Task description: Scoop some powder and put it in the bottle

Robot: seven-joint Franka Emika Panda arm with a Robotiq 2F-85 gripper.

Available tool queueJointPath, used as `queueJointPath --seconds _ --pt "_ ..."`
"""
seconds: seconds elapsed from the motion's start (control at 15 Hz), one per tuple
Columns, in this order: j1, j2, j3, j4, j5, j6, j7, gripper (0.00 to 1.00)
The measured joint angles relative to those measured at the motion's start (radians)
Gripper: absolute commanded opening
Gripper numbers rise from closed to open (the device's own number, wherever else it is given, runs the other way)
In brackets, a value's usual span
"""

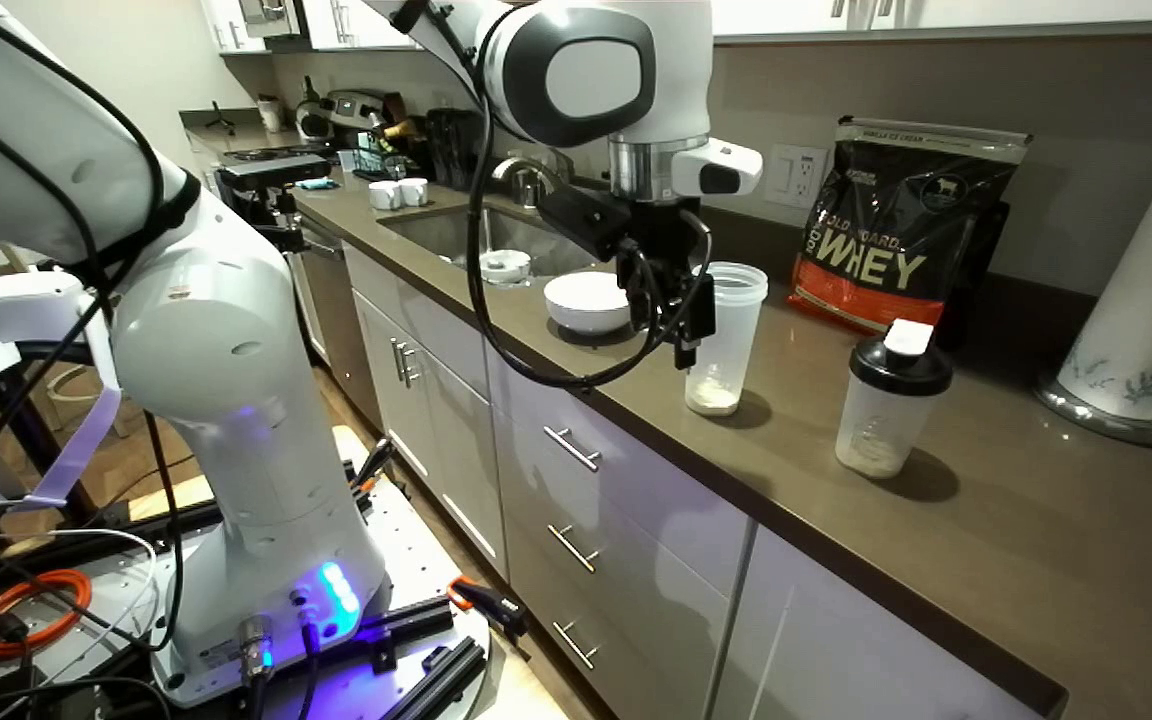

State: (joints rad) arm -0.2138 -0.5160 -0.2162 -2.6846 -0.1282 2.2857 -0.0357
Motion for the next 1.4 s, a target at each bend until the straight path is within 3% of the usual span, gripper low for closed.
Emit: queueJointPath --seconds 1.0,1.4 --pt "0.012 0.0 0.029 0.0 0.001 0.0 0.0 1.0" --pt "0.073 -0.014 0.092 -0.01 0.001 -0.028 0.0 1.0"
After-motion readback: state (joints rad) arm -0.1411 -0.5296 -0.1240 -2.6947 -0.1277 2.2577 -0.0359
